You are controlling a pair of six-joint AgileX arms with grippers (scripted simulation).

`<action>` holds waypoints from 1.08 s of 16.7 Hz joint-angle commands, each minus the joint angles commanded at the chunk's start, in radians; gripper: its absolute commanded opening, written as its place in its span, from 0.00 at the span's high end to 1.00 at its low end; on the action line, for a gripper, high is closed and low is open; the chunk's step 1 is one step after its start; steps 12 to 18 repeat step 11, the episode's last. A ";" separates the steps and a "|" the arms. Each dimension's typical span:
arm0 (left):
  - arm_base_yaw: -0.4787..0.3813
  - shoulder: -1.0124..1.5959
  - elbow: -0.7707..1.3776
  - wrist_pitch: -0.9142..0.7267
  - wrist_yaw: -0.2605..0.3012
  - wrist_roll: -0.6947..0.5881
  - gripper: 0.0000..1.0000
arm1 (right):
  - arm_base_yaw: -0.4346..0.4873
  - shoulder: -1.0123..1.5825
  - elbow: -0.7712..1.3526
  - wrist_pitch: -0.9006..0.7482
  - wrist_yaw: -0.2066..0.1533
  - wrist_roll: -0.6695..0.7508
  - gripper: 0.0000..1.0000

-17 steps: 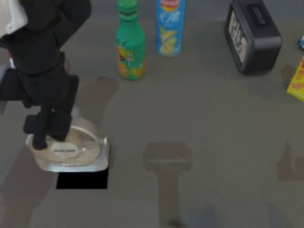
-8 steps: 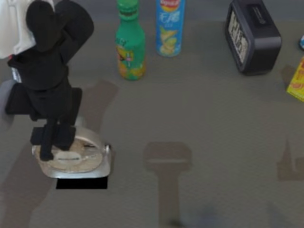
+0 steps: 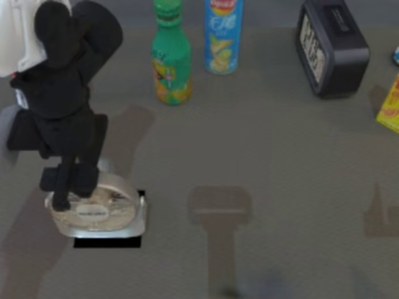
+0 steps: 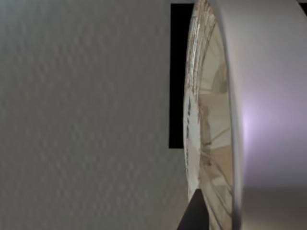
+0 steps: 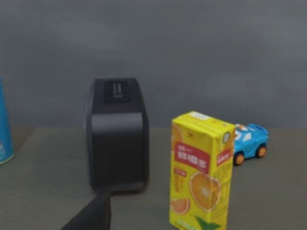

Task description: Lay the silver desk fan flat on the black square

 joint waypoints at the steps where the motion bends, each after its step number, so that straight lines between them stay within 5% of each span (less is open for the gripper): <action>1: 0.000 0.000 0.000 0.000 0.000 0.000 0.32 | 0.000 0.000 0.000 0.000 0.000 0.000 0.00; 6: 0.000 0.000 0.000 0.000 0.000 0.000 0.00 | 0.000 0.000 0.000 0.000 0.000 0.000 0.00; 18: 0.000 0.000 0.000 0.000 0.000 0.000 0.00 | 0.000 0.000 0.000 0.000 0.000 0.000 0.00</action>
